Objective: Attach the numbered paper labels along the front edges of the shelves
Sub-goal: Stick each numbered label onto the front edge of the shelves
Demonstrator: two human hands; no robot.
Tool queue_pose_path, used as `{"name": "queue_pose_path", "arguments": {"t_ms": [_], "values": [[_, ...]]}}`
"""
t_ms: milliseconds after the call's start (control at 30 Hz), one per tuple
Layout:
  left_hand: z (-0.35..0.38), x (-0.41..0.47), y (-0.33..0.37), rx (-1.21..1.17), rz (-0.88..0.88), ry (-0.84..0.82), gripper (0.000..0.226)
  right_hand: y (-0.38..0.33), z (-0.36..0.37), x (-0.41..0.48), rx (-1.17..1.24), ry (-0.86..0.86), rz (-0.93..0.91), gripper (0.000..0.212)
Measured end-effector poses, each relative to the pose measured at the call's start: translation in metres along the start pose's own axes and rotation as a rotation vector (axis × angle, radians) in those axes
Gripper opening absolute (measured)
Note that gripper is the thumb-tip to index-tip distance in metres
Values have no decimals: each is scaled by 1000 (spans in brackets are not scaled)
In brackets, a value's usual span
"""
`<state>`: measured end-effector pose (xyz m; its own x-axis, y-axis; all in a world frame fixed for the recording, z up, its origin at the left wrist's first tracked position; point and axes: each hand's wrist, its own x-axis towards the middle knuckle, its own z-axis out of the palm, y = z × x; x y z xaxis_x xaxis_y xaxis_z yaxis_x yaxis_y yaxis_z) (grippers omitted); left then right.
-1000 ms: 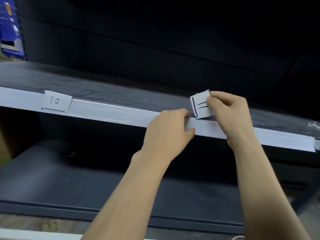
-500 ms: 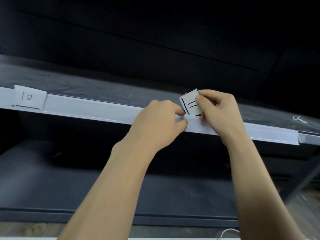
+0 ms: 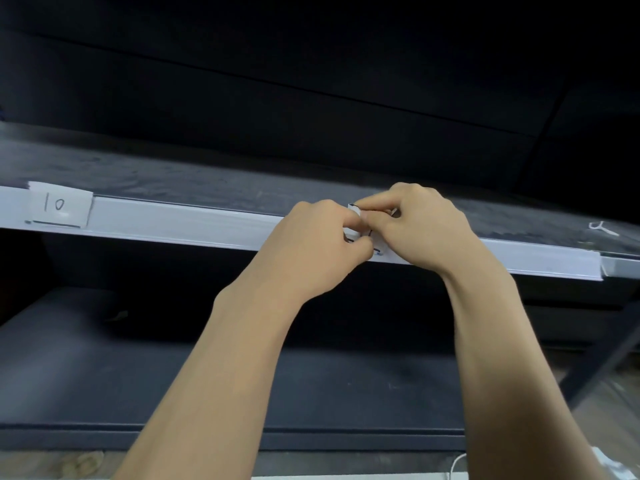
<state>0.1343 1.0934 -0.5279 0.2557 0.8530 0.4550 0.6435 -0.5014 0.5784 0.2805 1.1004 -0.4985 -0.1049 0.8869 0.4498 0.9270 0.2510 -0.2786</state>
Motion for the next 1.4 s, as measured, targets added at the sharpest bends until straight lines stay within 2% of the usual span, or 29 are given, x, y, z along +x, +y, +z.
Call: {"name": "queue_pose_path", "arguments": {"t_ms": [133, 233, 333, 500, 800, 867, 933, 1000, 1067, 1133, 1233, 1300, 1400], "values": [[-1, -2, -1, 0, 16, -6, 27, -2, -2, 0, 55, -88, 11, 38], [0, -3, -6, -18, 39, 107, 32, -1, -5, 1, 54, -175, 21, 50], [0, -1, -13, -32, 7, 217, 40, -1, -5, 3, 56, -184, 35, 47], [5, -4, -16, 97, -25, 84, 49, -4, -2, 0, 57, -193, 22, 48], [6, -10, -16, 127, -46, 105, 48, -14, -3, -5, 53, -211, 43, 45], [6, -10, -17, 134, -35, 127, 48, -13, -1, -5, 83, -170, 43, 41], [6, -11, -16, 101, -16, 159, 47, -9, 1, -3, 190, -53, 65, 36], [4, -12, -17, -40, -25, 196, 45, -7, -1, 2, 470, 63, 160, 39], [1, -10, -18, -203, -42, 219, 33, -7, -6, 4, 846, 65, 255, 47], [-4, -8, -17, -344, -39, 217, 21, -7, -5, 5, 1110, 14, 228, 53], [-7, -8, -11, -484, -15, 185, 25, -11, 4, 3, 1144, -63, 241, 60], [-5, -9, -8, -510, -2, 161, 27, -15, 9, 3, 1108, -64, 202, 49], [-2, -7, -9, -499, -7, 187, 17, -19, 10, 4, 1221, -62, 133, 37]]}}
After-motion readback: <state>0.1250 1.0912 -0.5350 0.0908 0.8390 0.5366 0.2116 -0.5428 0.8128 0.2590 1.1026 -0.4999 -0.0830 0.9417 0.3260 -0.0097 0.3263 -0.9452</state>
